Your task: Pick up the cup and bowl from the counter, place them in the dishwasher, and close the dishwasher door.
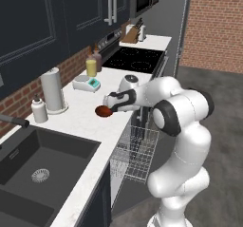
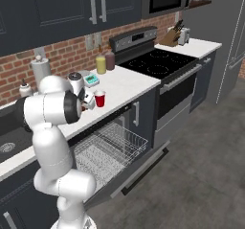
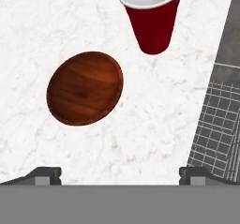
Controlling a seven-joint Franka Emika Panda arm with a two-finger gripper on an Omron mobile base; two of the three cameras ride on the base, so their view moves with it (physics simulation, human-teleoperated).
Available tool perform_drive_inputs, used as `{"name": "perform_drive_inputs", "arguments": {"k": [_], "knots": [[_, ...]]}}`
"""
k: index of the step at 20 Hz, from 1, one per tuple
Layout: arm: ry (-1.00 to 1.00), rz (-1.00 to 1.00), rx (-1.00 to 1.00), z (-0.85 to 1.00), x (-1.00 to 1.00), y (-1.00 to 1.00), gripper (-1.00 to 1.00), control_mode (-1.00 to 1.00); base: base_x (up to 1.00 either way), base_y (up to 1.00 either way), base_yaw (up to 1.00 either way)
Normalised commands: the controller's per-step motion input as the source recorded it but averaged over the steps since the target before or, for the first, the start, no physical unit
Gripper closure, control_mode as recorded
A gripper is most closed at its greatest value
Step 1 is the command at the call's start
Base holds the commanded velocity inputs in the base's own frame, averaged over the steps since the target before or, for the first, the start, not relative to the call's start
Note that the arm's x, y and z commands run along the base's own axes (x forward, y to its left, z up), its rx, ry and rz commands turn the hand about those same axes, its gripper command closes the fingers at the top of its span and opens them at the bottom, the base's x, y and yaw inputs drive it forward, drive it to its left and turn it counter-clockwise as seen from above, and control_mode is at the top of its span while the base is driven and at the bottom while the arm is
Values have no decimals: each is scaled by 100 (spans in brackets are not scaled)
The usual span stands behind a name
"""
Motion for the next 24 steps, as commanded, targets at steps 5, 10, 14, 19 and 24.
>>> {"name": "perform_drive_inputs", "arguments": {"k": [5, 10, 14, 19, 24], "knots": [[0, 0, 0, -22, 35, 4, -100, -100, 0, 0, 0], [0, 0, 0, -25, 37, 11, -100, -100, 0, 0, 0], [0, 0, 0, -23, 38, 12, -100, -100, 0, 0, 0], [1, 0, 0, -22, 35, 7, -100, -100, 0, 0, 0], [2, 0, 0, -19, 34, 5, -100, -100, 0, 0, 0]]}}
